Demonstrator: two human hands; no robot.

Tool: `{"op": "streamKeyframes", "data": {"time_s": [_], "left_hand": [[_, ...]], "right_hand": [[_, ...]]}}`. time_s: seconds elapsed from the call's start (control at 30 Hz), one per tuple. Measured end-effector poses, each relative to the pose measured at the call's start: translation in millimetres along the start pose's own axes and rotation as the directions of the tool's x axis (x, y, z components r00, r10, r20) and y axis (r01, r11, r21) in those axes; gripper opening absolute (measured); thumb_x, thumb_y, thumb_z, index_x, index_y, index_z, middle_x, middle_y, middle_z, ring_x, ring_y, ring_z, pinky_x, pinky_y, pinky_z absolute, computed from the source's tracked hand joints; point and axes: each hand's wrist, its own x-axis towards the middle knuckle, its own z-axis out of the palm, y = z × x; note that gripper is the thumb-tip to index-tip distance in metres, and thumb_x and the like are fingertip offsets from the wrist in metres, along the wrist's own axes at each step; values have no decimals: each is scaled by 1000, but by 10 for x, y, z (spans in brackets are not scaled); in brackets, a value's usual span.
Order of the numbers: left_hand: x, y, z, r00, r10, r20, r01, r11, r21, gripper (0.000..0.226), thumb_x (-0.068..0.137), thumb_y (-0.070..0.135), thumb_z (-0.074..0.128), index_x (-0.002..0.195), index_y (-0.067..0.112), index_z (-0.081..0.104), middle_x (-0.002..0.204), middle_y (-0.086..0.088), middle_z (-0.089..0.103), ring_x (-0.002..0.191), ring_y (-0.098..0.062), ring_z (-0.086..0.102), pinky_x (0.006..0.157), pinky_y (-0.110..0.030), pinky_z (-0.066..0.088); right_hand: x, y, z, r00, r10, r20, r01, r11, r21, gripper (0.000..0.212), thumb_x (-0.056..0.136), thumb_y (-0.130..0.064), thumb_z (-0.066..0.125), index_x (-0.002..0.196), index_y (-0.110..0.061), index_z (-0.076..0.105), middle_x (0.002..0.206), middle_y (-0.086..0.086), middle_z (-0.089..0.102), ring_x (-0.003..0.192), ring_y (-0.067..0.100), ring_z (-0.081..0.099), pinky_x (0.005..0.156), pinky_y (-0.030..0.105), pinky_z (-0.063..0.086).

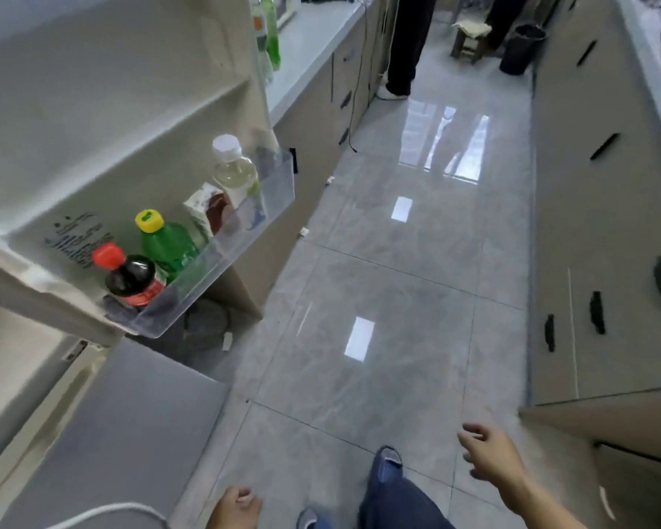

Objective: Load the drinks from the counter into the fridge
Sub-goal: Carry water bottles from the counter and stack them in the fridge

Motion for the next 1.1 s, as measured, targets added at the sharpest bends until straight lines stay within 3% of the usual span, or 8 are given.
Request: {"op": "streamKeyframes", "data": {"time_s": [0.07, 0.23, 0.37, 0.47, 0.6, 0.77, 0.9, 1.1], "left_hand": [[100, 265, 32, 1000, 8, 4, -8, 1000, 19, 20, 89, 20, 68, 107, 13, 64, 106, -11, 69, 101, -26, 67, 79, -28, 47], [475, 1161, 188, 996, 88, 17, -89, 996, 21, 23, 94, 22, 63, 116, 16, 61, 109, -9, 68, 99, -30, 66, 86, -36, 52], [707, 1832, 420, 994, 109, 16, -109, 994, 7, 25, 94, 23, 62, 118, 15, 61, 111, -12, 64, 105, -37, 63, 89, -45, 54], [737, 2239, 575, 999, 52, 10, -52, 999, -2, 23, 95, 24, 62, 116, 17, 61, 109, -10, 63, 98, -32, 62, 90, -44, 54], [853, 2691, 723, 999, 33, -40, -35, 998, -50, 19, 95, 27, 61, 112, 18, 63, 109, -6, 64, 90, -21, 60, 89, -43, 56], [1061, 3078, 736, 995, -36, -93, 27, 994, -102, 18, 95, 26, 62, 111, 17, 60, 109, -5, 61, 97, -25, 59, 90, -43, 55], [1401, 3400, 640, 979, -139, -149, 111, 977, -185, 16, 95, 22, 62, 108, 13, 61, 100, -7, 61, 72, -23, 57, 72, -38, 55], [2020, 4228, 401, 963, -226, -143, 169, 929, -330, 12, 95, 23, 58, 98, 12, 63, 99, -12, 62, 81, -26, 58, 66, -33, 53]], "right_hand": [[26, 258, -145, 995, 95, -29, -95, 995, 31, 27, 96, -17, 62, 120, -7, 61, 87, 11, 62, 70, 28, 56, 60, 32, 44], [193, 696, -469, 961, 268, -68, -261, 960, 100, 26, 94, -13, 65, 118, -5, 63, 82, 14, 62, 70, 29, 55, 66, 35, 46], [455, 655, -778, 938, 346, -39, -338, 931, 136, 25, 94, -12, 64, 118, -5, 62, 79, 13, 60, 68, 27, 53, 68, 35, 46], [759, 390, -1039, 930, 368, -21, -362, 922, 135, 26, 94, -12, 62, 119, -6, 61, 78, 13, 60, 67, 26, 52, 70, 36, 46], [1328, -303, -1322, 965, 264, 11, -263, 955, 137, 28, 95, -13, 61, 122, -6, 60, 76, 11, 58, 63, 24, 49, 62, 31, 44], [2013, -1488, -1428, 994, 93, 57, -99, 989, 112, 21, 96, -17, 60, 117, -13, 58, 83, 8, 60, 69, 22, 53, 64, 33, 47], [2533, -2462, -1326, 993, -24, 115, 13, 996, 93, 21, 94, -16, 61, 115, -14, 60, 81, 5, 58, 68, 22, 52, 62, 33, 46], [3084, -3801, -1088, 978, -139, 155, 138, 990, 12, 15, 93, -17, 60, 108, -14, 62, 77, 4, 53, 67, 22, 48, 60, 33, 42]]}}
